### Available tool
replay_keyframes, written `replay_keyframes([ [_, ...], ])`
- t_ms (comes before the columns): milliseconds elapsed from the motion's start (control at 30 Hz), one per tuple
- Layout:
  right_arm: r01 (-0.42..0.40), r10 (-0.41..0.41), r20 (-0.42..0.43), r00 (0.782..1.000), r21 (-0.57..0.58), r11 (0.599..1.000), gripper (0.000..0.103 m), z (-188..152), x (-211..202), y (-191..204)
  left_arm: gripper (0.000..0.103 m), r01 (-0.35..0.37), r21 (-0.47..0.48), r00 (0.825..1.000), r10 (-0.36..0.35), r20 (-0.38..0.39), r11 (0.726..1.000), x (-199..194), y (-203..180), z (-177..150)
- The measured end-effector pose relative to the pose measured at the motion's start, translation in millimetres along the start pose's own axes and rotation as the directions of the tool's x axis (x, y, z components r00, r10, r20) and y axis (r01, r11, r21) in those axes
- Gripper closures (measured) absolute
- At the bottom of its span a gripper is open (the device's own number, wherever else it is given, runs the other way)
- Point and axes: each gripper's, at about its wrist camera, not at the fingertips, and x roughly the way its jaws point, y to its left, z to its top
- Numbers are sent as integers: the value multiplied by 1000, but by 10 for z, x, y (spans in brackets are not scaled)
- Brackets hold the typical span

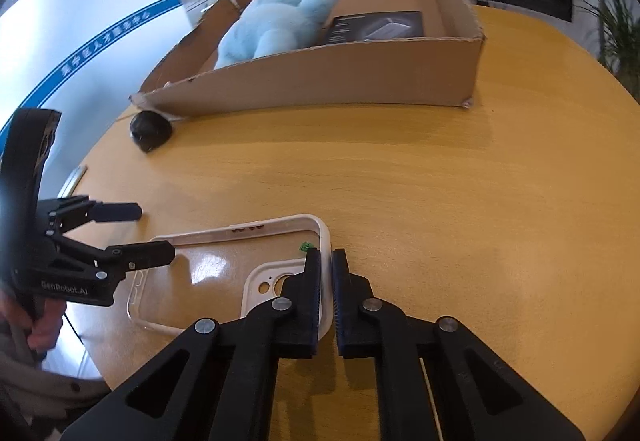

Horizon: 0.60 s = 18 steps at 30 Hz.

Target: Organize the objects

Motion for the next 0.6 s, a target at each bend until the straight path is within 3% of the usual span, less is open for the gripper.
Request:
replay_keyframes([
  [133,43,-44,25,999,39,998,98,-60,-34,49,41,3,0,1000,-3,11,1000,-34,13,-3],
  [200,42,-43,28,999,46,998,98,-73,-43,50,65,18,1,1000,-18,20,1000,-61,0,-19],
  [300,26,-27,19,999,41,999,98,-64,-46,40,87,58,6,998,-58,17,998,-53,-43,-3],
  [367,18,-18,13,1000,32,999,97,-65,-48,33,91,71,14,997,-71,19,997,-59,-61,-9],
  [600,5,-5,11,1000,2,1000,95,-72,-47,30,91,90,9,996,-90,20,996,-31,-53,5],
])
